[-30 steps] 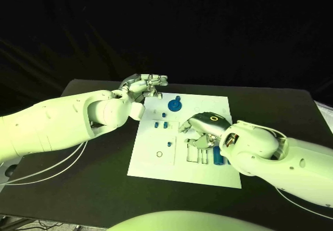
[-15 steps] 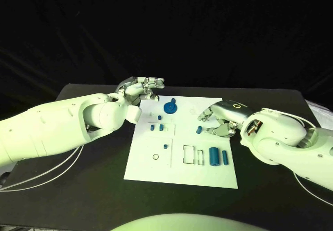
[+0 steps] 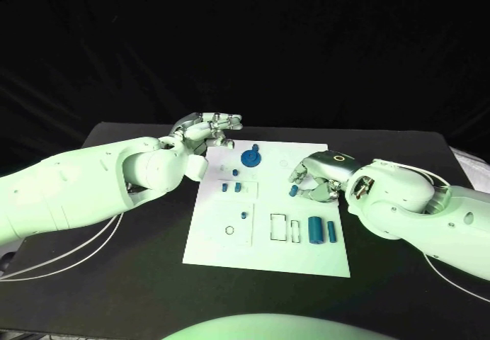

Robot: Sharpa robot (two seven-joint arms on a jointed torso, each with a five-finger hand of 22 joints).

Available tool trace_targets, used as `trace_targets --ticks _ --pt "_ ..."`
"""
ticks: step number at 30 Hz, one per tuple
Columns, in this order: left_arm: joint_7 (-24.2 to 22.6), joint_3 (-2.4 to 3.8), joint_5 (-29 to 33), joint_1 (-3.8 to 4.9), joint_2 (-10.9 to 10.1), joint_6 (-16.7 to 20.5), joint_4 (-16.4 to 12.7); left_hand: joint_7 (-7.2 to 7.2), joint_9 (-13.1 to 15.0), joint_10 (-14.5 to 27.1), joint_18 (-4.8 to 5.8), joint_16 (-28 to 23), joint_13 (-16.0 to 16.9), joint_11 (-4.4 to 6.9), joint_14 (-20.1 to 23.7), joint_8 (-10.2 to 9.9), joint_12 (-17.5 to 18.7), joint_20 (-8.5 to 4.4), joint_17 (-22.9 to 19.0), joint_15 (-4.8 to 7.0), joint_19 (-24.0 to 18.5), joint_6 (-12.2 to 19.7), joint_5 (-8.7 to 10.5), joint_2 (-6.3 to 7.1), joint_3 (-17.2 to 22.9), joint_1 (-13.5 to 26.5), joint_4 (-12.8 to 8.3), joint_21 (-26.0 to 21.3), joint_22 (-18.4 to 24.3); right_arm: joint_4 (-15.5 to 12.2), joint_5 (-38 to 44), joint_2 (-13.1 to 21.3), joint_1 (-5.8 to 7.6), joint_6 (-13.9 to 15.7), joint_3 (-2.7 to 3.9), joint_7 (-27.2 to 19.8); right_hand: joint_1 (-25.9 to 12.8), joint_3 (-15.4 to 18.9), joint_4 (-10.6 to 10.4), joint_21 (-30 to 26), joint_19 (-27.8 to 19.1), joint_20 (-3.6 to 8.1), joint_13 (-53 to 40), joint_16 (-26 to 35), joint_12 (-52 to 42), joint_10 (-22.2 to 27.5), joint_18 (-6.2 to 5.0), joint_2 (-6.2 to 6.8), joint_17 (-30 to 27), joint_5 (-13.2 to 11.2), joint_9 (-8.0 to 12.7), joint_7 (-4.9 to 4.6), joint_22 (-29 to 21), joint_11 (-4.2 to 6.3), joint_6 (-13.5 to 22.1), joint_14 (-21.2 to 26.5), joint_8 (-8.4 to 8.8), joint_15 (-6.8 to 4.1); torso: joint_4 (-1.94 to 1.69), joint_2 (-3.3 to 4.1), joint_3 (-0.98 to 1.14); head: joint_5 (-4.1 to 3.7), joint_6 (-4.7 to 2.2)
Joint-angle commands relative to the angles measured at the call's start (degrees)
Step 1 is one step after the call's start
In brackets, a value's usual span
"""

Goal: Assemble the parts on the task board

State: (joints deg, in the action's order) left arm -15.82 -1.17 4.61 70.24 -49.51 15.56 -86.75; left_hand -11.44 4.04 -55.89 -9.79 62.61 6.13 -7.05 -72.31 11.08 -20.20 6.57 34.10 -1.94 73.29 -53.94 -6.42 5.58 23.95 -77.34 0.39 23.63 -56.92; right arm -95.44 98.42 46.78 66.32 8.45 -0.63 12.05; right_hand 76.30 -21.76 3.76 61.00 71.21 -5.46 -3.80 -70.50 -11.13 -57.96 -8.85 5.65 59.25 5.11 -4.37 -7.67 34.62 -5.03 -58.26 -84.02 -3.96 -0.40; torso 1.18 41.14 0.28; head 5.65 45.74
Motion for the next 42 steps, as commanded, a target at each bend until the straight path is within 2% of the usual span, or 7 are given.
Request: trace_targets --ticks 1,6,9,23,33,38,42 --pt "-0.29 0.03 -0.31 0.02 0.12 -1.2 -0.06 0.0 0.06 0.43 -0.5 0.14 -0.08 -0.05 0.34 0.38 -0.31 0.54 0.06 0.17 0.0 0.38 0.14 -0.23 -0.24 -0.33 -0.19 -0.37 0.06 0.6 0.22 -0.55 -0.23 -1.77 -0.09 -0.38 -0.19 -0.33 -0.37 -0.27 0.18 -0.46 0.0 0.17 -0.68 -1.44 -0.27 -0.71 -0.08 0.23 -0.11 -0.03 0.01 0.12 -0.82 -1.34 -0.44 0.34 -0.03 -0.01 0.02 0.09 0.18" --pt "-0.23 0.04 -0.31 0.02 0.18 -1.48 -0.19 0.0 0.06 0.43 -0.5 0.14 -0.08 -0.05 0.34 0.38 -0.31 0.54 0.06 0.17 0.0 0.38 0.14 -0.23 -0.24 -0.33 -0.19 -0.37 0.06 1.25 -0.14 -1.16 -0.58 -2.04 -0.18 -0.48 -0.25 -0.93 -0.63 -0.07 0.33 -0.34 0.08 -0.1 -1.31 -3.84 -0.29 -0.96 0.14 0.33 -0.26 -0.2 0.28 0.38 -2.12 -1.39 -0.7 0.15 -0.02 -0.01 -0.03 0.17 0.34" --pt "-0.2 0.04 -0.31 0.02 0.2 -1.67 -0.18 -0.02 0.06 0.53 -0.5 0.14 -0.08 -0.07 0.37 0.47 -0.41 0.55 0.0 0.15 0.0 0.46 0.16 -0.23 -0.3 -0.32 -0.21 -0.38 0.08 1.4 -0.16 -1.44 -0.68 -1.85 -0.2 -0.27 -0.35 -1.12 -0.77 0.0 0.37 -0.26 0.11 -0.21 -1.35 -4.41 -0.28 -1.04 0.23 0.3 -0.32 -0.19 0.35 0.47 -2.6 -1.42 -0.82 0.06 0.1 -0.04 0.07 0.29 0.39" --pt "-0.04 0.04 -0.13 0.02 0.09 -2.43 -0.59 -0.1 0.08 0.88 -0.48 0.17 -0.1 -0.16 0.51 0.76 -0.77 0.64 -0.23 0.06 -0.03 0.8 0.2 -0.2 -0.67 0.08 0.0 -0.46 0.17 2.67 0.86 -2.74 -0.9 -0.05 -0.28 0.98 0.04 -2.61 -1.27 0.57 0.83 0.41 -0.06 -0.9 -1.83 -7.87 -0.19 -2.42 0.85 -1.22 -0.83 0.36 1.06 1.35 -5.73 -1.54 -2.02 -0.69 0.03 0.03 0.0 -0.45 0.54" --pt "0.01 0.04 -0.13 0.03 -0.02 -2.35 -0.66 -0.1 0.09 0.99 -0.48 0.21 -0.1 -0.17 0.54 0.9 -0.94 0.66 -0.27 0.04 -0.04 0.89 0.19 -0.29 -0.78 0.23 0.11 -0.49 0.21 2.3 0.52 -2.51 -1.01 4.25 -0.27 0.64 -0.03 -2.99 -1.45 1.08 1.23 0.72 -0.12 -1.52 -1.89 -9.13 -0.06 -2.43 1.55 -0.25 -1.04 0.63 1.8 1.68 -6.77 -1.71 -2.51 -1.0 -0.01 0.01 0.05 -0.59 0.5" --pt "0.08 0.04 -0.12 0.03 -0.13 -2.29 -0.77 -0.11 0.09 1.06 -0.48 0.27 -0.1 -0.17 0.54 1.0 -1.05 0.68 -0.24 0.03 -0.04 0.96 0.18 -0.38 -0.85 0.34 0.21 -0.51 0.24 0.73 -3.44 -0.46 -0.83 6.86 0.24 -0.56 0.32 -3.45 -1.29 1.5 1.54 0.94 -0.19 -1.98 -1.88 -9.97 0.02 -2.61 2.08 0.21 -1.23 0.81 2.37 1.94 -7.45 -1.84 -2.86 -1.21 -0.14 0.09 0.04 -0.61 0.53" --pt "0.02 0.04 -0.12 0.03 -0.21 -2.5 -0.78 -0.09 0.1 1.13 -0.49 0.29 -0.1 -0.17 0.56 1.11 -1.18 0.7 -0.29 0.02 -0.04 1.03 0.14 -0.48 -0.88 0.39 0.27 -0.53 0.27 -0.55 -7.17 1.08 -0.04 7.77 0.55 -1.11 0.33 -3.48 -1.29 1.58 1.59 0.98 -0.2 -2.03 -1.87 -10.12 0.03 -2.62 2.12 0.21 -1.27 0.84 2.48 1.97 -7.59 -1.85 -2.93 -1.24 -0.06 0.04 0.06 -0.73 0.27"
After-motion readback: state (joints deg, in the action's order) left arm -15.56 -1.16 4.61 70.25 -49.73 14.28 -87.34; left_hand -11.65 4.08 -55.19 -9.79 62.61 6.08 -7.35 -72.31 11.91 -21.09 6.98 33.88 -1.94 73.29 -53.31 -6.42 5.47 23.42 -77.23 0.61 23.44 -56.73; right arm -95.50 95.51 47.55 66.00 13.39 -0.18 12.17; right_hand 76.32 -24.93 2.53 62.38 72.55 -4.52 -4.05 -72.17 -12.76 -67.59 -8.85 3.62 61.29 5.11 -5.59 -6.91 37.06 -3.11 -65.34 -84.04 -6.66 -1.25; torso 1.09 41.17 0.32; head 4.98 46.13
